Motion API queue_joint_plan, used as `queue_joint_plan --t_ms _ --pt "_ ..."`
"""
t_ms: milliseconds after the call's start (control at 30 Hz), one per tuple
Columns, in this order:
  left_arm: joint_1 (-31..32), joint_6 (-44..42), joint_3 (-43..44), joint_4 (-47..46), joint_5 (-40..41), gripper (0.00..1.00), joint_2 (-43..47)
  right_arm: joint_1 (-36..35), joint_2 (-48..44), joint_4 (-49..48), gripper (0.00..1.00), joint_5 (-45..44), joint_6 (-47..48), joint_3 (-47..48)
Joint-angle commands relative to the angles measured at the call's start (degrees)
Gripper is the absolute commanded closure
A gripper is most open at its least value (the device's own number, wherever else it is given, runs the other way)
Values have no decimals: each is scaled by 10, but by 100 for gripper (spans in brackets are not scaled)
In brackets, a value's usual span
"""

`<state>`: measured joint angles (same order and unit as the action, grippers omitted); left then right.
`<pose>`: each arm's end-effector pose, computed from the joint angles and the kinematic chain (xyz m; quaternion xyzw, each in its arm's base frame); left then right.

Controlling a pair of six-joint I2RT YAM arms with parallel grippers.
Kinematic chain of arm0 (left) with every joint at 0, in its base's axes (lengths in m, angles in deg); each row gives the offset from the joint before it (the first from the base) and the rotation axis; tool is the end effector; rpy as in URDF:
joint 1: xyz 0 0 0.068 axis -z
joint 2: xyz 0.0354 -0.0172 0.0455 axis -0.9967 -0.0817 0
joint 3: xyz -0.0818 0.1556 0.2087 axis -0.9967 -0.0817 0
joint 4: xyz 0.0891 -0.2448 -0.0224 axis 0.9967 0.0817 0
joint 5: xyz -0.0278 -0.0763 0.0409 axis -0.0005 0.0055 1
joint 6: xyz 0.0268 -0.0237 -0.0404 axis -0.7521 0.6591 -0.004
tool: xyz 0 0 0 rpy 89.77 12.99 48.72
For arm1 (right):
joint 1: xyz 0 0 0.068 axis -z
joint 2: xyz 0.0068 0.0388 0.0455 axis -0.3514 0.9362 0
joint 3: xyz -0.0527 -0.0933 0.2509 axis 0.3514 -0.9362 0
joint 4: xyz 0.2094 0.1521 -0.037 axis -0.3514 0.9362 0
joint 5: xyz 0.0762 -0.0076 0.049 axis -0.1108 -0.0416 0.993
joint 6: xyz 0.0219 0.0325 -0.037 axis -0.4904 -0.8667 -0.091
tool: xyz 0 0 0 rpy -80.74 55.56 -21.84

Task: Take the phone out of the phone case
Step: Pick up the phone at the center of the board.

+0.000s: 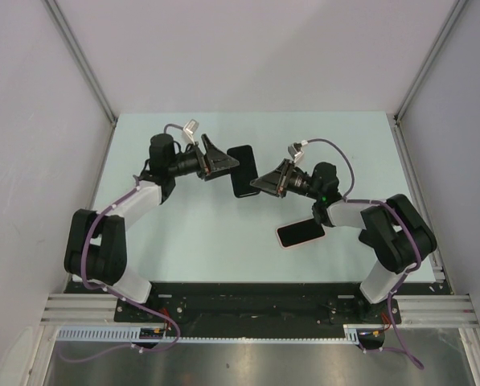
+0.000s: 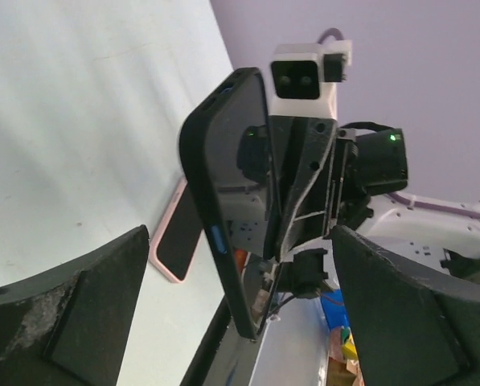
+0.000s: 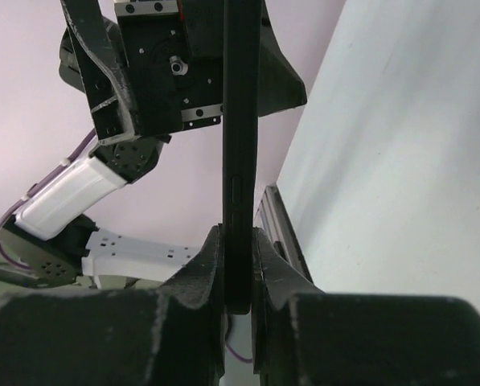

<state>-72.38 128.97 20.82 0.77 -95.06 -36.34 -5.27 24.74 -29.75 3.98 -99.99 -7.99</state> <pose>0.3273 -0.1036 0.2621 0.0049 0.7659 -0.5810 0.2753 0.2950 0.1702 0.2164 -0.0120 0.6898 0.6741 0.2640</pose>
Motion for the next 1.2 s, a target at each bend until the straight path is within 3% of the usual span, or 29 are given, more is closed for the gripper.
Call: queue_joint_plan --t_ms 0,167,333,600,700,733,833,867,900,967,1000,1100,1167 --pt "17 33 4 -75 -52 3 17 -6 -17 -108 100 26 -58 15" --pt "34 51 1 -75 -42 9 16 -18 46 -281 100 13 -185 15" --pt "36 56 -1 -74 -33 15 23 -36 52 -276 100 10 -182 15" --pt "36 67 -5 -76 7 33 37 -37 33 -217 100 22 -145 14" --pt "36 71 3 -67 23 78 36 -35 37 -207 100 24 -144 14" --pt "36 72 11 -62 26 100 31 -32 38 -210 100 27 -147 14" --pt "35 84 14 -54 40 100 29 -23 45 -212 100 41 -153 13" --pt "35 87 13 -56 44 100 32 -11 43 -212 92 47 -152 10" --pt "35 96 11 -58 50 100 35 -5 38 -216 68 59 -152 4" --pt "34 108 -3 -92 59 100 44 23 11 -228 47 56 -145 -41" --pt "34 131 -10 -110 62 100 46 30 -2 -226 29 48 -139 -56" --pt "32 173 -22 -134 78 100 51 33 -50 -181 11 24 -98 -104" --pt "32 201 -26 -105 108 100 59 23 -83 -115 10 6 -59 -111"
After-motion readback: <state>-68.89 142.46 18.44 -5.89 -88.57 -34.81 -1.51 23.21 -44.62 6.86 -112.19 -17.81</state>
